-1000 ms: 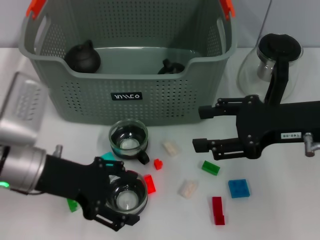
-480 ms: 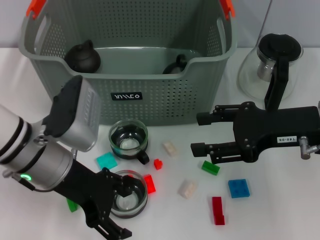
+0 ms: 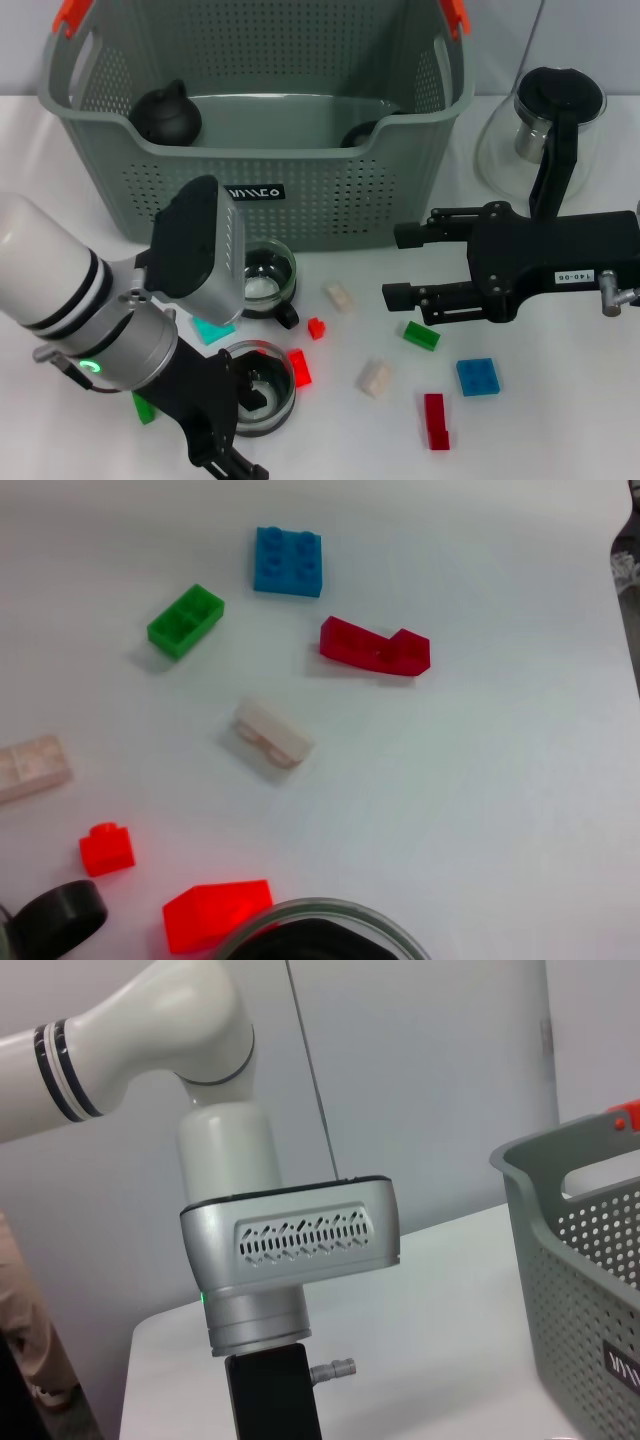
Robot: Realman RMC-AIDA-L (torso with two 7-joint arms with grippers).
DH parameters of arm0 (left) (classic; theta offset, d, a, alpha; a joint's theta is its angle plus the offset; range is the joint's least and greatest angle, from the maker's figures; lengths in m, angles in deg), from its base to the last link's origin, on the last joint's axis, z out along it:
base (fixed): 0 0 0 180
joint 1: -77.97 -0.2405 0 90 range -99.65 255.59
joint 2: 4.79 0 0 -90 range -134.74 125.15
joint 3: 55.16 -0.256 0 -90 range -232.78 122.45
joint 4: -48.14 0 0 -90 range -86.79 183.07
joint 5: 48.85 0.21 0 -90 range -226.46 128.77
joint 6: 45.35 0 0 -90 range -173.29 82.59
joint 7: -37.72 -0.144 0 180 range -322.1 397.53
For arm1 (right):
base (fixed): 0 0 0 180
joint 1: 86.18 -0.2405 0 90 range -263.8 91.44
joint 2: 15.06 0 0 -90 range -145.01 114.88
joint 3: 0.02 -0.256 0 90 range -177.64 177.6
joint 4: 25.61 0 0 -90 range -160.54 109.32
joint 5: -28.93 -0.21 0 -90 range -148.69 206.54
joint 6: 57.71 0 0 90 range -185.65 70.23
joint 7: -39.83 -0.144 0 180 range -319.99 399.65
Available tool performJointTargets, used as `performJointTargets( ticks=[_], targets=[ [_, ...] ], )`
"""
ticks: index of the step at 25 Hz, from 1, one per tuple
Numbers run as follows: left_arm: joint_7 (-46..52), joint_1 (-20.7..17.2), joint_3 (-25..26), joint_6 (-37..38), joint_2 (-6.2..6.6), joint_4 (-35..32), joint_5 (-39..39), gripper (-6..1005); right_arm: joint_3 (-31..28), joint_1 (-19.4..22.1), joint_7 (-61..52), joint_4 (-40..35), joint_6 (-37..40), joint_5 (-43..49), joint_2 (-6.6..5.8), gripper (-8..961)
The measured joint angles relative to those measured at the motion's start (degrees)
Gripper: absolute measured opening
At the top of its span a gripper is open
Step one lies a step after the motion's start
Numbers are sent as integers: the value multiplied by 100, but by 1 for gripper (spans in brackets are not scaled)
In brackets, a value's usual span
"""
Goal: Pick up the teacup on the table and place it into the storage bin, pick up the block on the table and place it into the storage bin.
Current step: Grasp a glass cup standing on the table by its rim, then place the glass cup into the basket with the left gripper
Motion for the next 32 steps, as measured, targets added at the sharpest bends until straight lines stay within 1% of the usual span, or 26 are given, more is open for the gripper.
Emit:
performJointTargets(
  ticks=[5, 10, 11, 15, 19, 26, 32],
  targets=[
    [105, 25, -74, -46, -1, 1, 4, 811, -111, -9, -2, 0, -5, -1, -1, 795],
    [108, 14, -161, -137, 2, 11, 4, 626, -207, -10, -5, 0, -5, -10, 6, 796],
    [134, -8, -282, -280, 4, 44, 4, 589, -211, -10, -6, 0, -4, -13, 7, 796],
    [318, -16, -460, -483, 0, 63, 77, 400, -220, -12, -12, 0, -3, -31, 8, 795],
    [481, -15, -621, -596, -3, 24, 248, 347, -269, -34, -21, -4, 2, -39, 8, 795],
    [599, -26, -644, -649, -5, -94, 267, 255, -301, -59, -32, -11, 5, -39, 0, 795],
    [673, -25, -639, -526, -5, -191, 178, 55, -378, -71, -34, -1, 1, -26, -3, 794]
  ],
)
